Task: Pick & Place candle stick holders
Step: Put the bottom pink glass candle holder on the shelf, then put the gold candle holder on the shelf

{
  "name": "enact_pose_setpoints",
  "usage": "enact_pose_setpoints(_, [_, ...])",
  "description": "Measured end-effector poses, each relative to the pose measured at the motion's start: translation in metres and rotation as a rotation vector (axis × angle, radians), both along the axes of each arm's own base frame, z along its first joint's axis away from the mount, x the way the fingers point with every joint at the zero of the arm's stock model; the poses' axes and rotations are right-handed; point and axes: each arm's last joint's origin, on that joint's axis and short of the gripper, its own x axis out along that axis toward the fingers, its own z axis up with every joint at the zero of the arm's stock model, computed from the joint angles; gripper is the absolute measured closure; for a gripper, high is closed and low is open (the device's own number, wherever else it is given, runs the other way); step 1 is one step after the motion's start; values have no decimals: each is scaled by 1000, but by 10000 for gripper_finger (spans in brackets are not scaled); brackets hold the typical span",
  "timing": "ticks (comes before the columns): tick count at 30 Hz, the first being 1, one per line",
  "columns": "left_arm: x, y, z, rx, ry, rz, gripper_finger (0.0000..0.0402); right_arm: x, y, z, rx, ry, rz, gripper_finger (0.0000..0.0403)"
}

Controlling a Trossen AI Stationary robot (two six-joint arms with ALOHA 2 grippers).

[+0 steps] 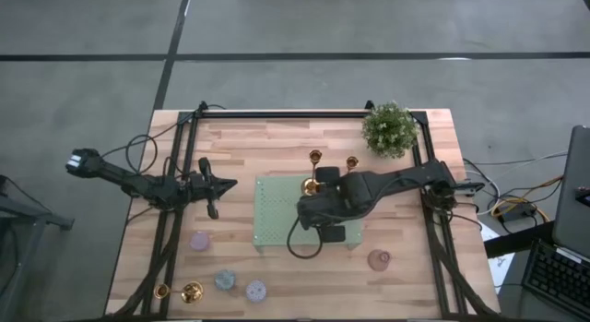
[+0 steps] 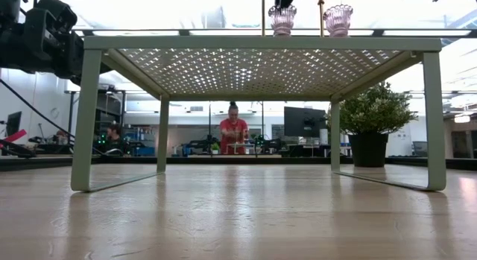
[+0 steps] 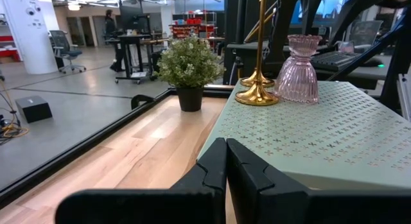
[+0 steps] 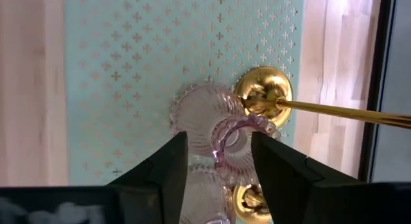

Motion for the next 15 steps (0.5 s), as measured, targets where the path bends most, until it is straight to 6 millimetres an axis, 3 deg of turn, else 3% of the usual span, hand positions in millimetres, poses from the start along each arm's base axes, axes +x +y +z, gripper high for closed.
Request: enact_pose_setpoints(15, [0,0,0,0,0,0,389,-30,22,47,128,-124,53,242])
